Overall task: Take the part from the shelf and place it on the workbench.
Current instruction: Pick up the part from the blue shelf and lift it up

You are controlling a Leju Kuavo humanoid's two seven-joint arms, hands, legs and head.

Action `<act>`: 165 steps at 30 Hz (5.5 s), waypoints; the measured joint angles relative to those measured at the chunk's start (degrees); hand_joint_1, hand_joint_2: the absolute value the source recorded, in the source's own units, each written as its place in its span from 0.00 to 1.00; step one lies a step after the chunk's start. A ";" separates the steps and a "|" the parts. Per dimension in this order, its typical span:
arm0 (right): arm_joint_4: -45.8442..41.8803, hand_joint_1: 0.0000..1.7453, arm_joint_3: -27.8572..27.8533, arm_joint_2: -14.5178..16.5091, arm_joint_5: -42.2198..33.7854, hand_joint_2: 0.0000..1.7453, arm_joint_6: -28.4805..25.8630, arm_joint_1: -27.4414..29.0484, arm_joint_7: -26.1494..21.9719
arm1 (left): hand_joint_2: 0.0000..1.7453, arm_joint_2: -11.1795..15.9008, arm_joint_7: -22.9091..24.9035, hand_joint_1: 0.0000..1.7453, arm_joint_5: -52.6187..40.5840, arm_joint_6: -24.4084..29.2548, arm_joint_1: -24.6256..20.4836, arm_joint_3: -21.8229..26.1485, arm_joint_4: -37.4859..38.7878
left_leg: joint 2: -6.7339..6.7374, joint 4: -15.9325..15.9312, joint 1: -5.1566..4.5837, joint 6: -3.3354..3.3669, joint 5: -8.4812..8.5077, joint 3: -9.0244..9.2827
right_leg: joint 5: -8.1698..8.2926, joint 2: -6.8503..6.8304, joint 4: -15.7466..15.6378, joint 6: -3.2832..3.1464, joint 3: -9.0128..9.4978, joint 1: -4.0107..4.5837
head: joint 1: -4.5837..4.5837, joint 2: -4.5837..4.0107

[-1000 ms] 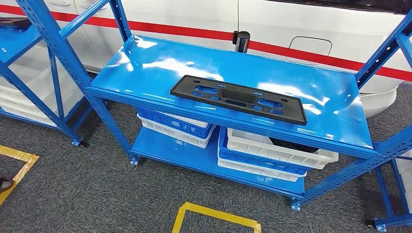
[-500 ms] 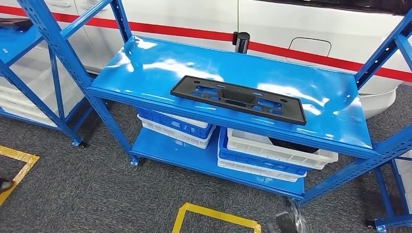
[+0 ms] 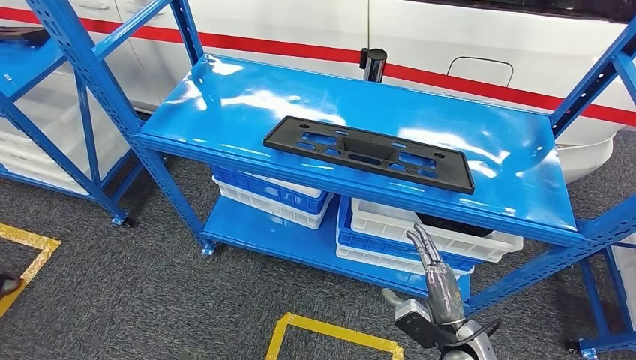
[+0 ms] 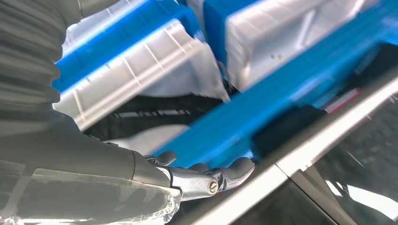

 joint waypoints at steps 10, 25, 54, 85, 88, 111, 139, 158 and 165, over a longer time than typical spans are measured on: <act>-6.95 0.00 1.11 -0.53 8.83 1.00 -4.42 1.33 1.96 | 1.00 0.04 0.57 0.00 -0.62 0.04 -0.05 0.00 0.01 | 0.03 0.00 0.00 0.00 0.00 0.01 | 0.02 0.00 0.00 0.01 0.03 0.00 | -0.01 0.01; -7.60 0.00 17.19 -2.83 44.86 1.00 -8.81 -10.32 23.37 | 0.00 0.01 -0.14 0.00 -3.34 -0.55 -0.37 -0.40 0.01 | 0.08 -0.01 -0.02 0.02 0.03 0.03 | 0.03 0.03 0.01 0.02 0.11 0.01 | 0.00 0.00; 0.16 0.00 26.66 -7.93 36.67 1.00 -4.66 -24.37 23.97 | 0.00 -0.54 0.88 0.00 -2.43 0.95 -0.37 -0.84 0.05 | 0.02 0.01 -0.04 0.03 0.03 -0.01 | 0.03 0.02 0.02 0.03 0.07 0.01 | 0.00 0.00; 3.81 0.00 27.52 -9.01 35.42 1.00 -4.64 -25.66 24.08 | 0.00 -0.57 1.10 0.00 -2.31 0.68 -0.37 -0.83 0.05 | 0.01 0.01 -0.04 0.03 0.03 -0.02 | 0.03 0.01 0.02 0.03 0.07 0.01 | 0.00 0.00; 4.26 0.00 27.51 -9.02 35.31 1.00 -4.73 -25.75 24.08 | 0.00 -0.58 1.10 0.00 -2.27 0.69 -0.37 -0.82 0.05 | 0.01 0.01 -0.04 0.03 0.03 -0.02 | 0.03 0.01 0.02 0.03 0.08 0.01 | 0.00 0.01; 5.36 0.00 27.89 -9.16 35.18 1.00 -4.31 -27.46 24.54 | 0.00 -0.49 0.38 0.00 -2.34 0.03 -0.43 -0.23 0.05 | 0.02 -0.94 -0.58 1.53 -0.02 0.85 | -0.24 -0.01 0.53 0.96 -0.35 -0.85 | 0.02 0.01; 4.16 0.00 28.18 -10.90 36.15 1.00 -3.89 -24.49 25.21 | 0.00 -0.12 -6.68 0.00 -1.90 -1.84 -0.98 0.74 0.05 | 0.24 0.65 -1.28 1.53 5.71 -6.50 | -3.47 1.42 0.02 -1.95 2.98 0.42 | -0.24 0.02; 4.25 0.85 27.87 -10.46 34.70 1.00 -3.09 -25.94 23.43 | 0.00 -1.04 -6.91 0.00 -1.66 -1.22 -0.93 1.90 0.08 | -0.05 2.71 -0.21 -0.86 2.79 -6.50 | 1.10 -0.11 0.84 -2.39 -1.82 -0.87 | 0.12 0.02; 4.64 0.75 28.28 -9.97 33.97 1.00 -1.65 -26.31 22.75 | 0.00 -1.05 -6.99 0.00 -2.02 -1.05 -0.78 1.98 0.10 | 0.28 10.30 1.11 -2.35 -1.25 -8.47 | 1.58 -0.26 0.92 -2.49 -2.12 -1.05 | -0.12 0.02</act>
